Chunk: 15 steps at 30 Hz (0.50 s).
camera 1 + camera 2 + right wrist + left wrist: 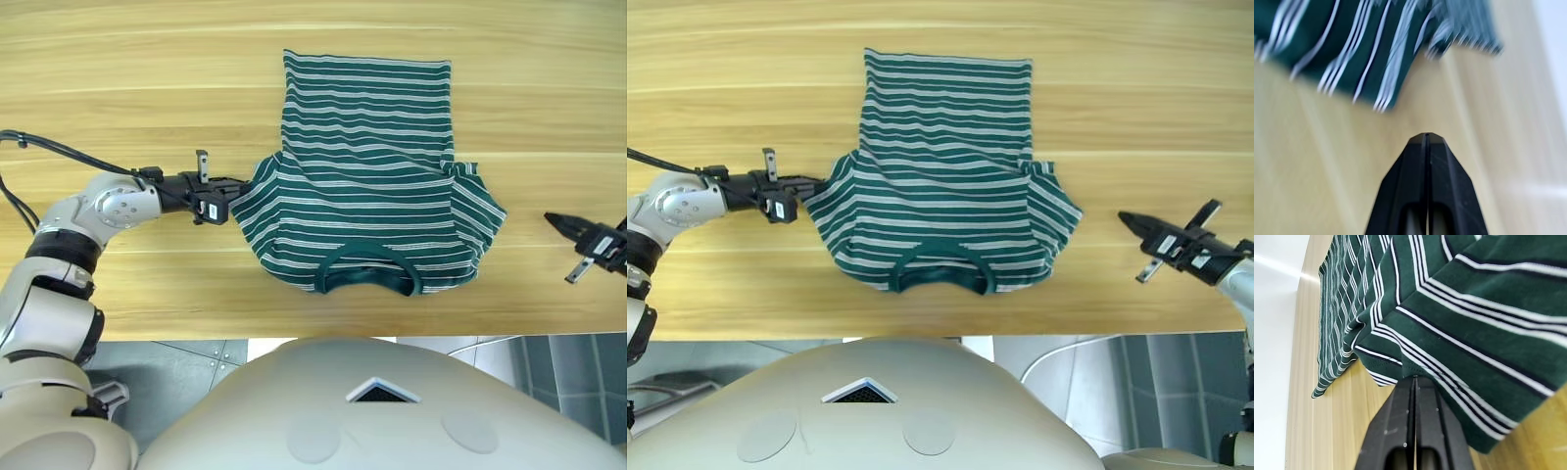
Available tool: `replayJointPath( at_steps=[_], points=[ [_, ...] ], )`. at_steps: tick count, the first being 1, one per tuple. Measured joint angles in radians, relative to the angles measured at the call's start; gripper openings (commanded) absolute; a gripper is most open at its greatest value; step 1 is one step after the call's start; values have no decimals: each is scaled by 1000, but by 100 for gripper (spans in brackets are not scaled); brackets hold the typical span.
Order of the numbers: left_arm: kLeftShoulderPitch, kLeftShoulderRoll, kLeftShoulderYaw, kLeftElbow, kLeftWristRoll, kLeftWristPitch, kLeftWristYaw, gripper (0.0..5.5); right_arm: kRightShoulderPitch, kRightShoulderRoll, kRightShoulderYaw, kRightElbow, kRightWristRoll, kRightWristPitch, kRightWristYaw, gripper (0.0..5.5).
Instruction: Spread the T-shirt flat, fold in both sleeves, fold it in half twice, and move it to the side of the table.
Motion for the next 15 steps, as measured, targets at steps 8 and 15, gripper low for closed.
replayJointPath(
  at_steps=[8, 15],
  points=[
    [-16, 1, -22, 5, 14, 0, 23, 3, -55, 68, 192, -140, -54, 42, 107, 0],
    [-33, -2, -33, 21, 26, 5, 43, 3, -97, 94, 251, -6, -131, 19, 97, 0]
  ],
)
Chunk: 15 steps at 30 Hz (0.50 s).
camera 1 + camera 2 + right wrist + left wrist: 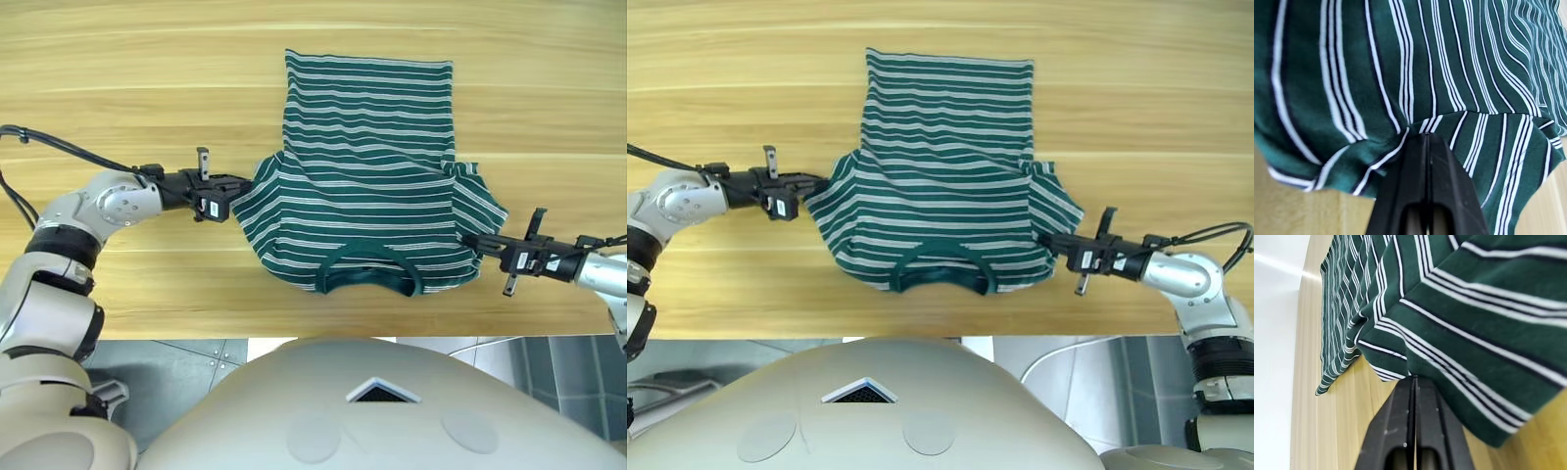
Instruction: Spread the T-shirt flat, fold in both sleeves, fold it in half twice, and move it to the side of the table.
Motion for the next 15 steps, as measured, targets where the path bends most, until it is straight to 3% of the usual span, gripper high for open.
replayJointPath(
  at_steps=[7, 15],
  points=[
    [-45, -15, -30, 25, 55, 38, 53, 3, 26, -25, -28, 77, -7, -40, -57, 0],
    [-65, -22, -40, 54, 86, 59, 107, 3, 188, -67, -68, -11, 109, -63, -2, 0]
  ],
)
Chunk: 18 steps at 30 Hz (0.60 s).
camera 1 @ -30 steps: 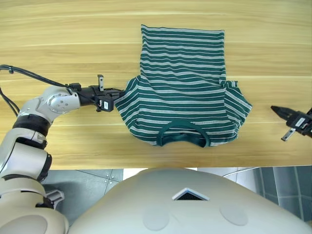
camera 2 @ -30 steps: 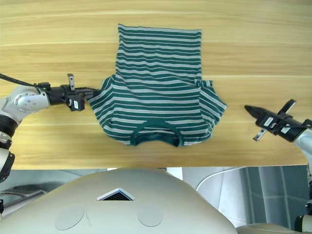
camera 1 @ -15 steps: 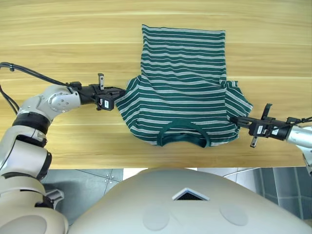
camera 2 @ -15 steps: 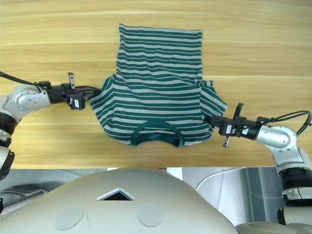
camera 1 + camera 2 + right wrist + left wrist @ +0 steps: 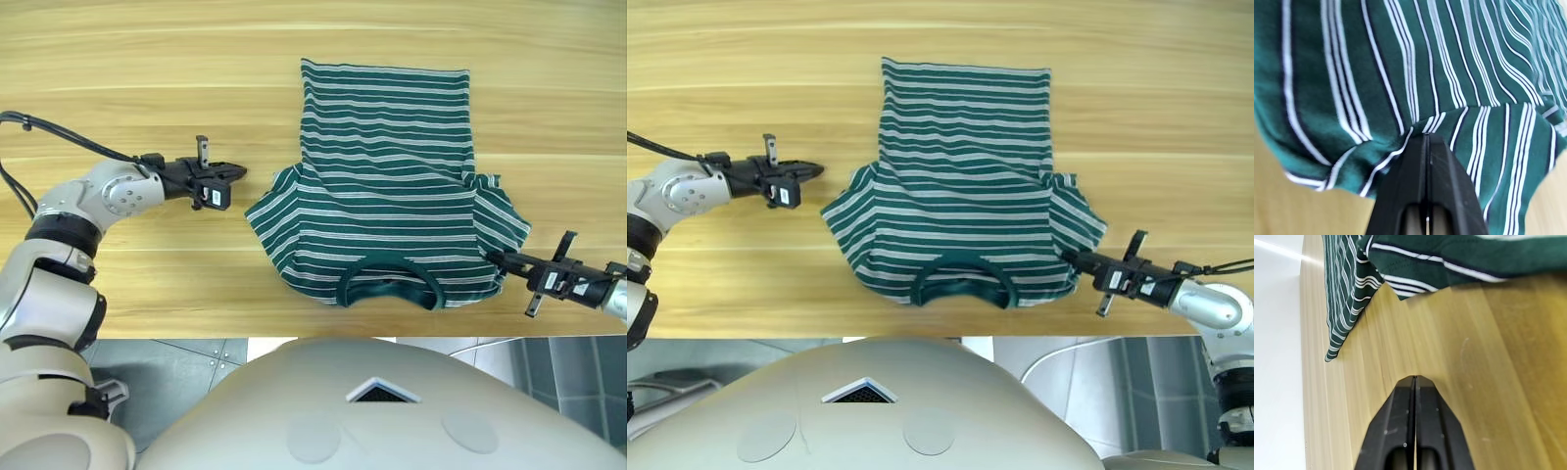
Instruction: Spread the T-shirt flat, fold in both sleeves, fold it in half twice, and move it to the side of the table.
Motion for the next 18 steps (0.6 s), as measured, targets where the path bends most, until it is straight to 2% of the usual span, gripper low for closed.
replayJointPath(
  at_steps=[4, 8, 11, 14, 18],
  points=[
    [37, 22, 25, -31, -59, -2, -18, 3, 9, -1, 0, -36, -1, 7, 13, 0],
    [239, 41, 28, -326, -314, -75, -151, 3, 8, 3, 0, -39, -2, 20, 16, 0],
    [291, 69, 23, -498, -422, -53, -233, 3, 2, 5, 0, -39, -2, 20, 16, 0],
    [323, 73, 16, -591, -435, 1, -312, 3, 5, 6, -1, -45, -2, 22, 16, 0],
    [335, 37, 4, -606, -330, 58, -368, 3, 6, 12, -1, -55, -3, 27, 16, 0]
  ],
)
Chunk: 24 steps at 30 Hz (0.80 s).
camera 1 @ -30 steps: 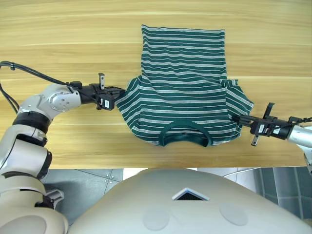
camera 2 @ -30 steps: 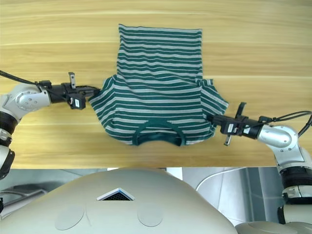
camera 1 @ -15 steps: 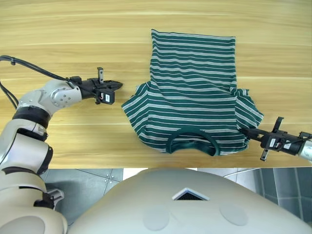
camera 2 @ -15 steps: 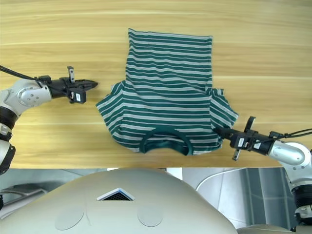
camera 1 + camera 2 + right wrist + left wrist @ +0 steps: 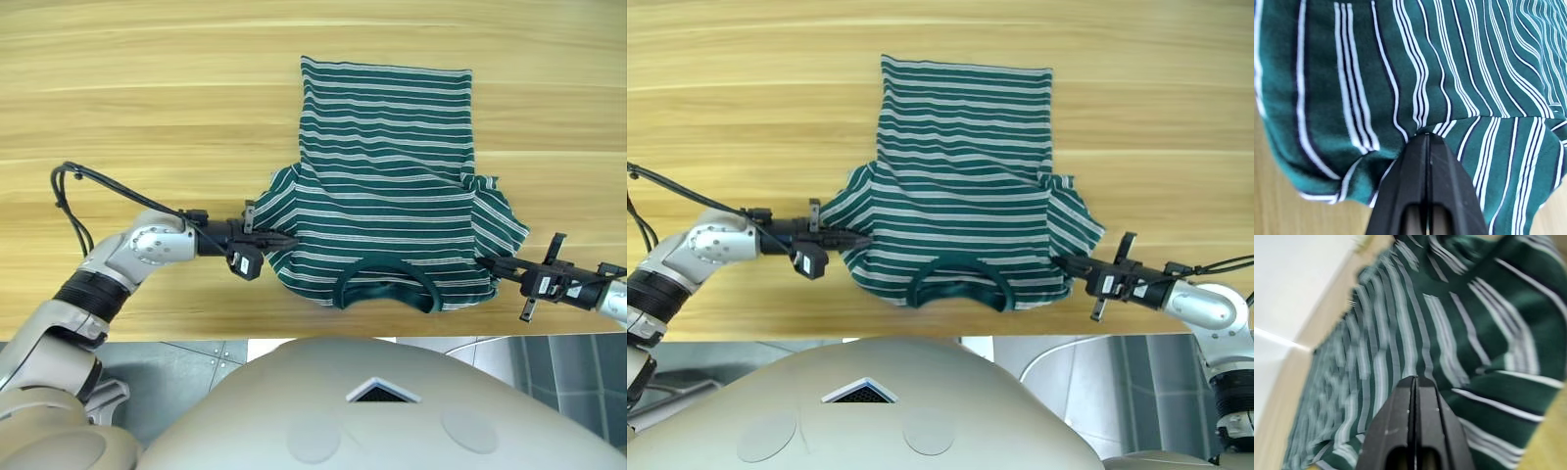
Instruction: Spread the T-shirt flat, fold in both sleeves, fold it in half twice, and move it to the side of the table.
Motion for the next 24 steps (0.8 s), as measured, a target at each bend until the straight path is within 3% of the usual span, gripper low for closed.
replayJointPath(
  at_steps=[6, 13, 24],
  points=[
    [-94, -25, 3, 10, 251, 22, 44, 3, 5, 6, 3, -7, -2, 1, 0, 0],
    [-115, -19, -2, -51, 353, 32, 60, 3, 15, 7, -2, -30, -11, 16, -5, 0],
    [-113, 6, -29, -114, 374, 61, 56, 3, 210, -57, -199, -81, -89, 61, -61, 0]
  ],
)
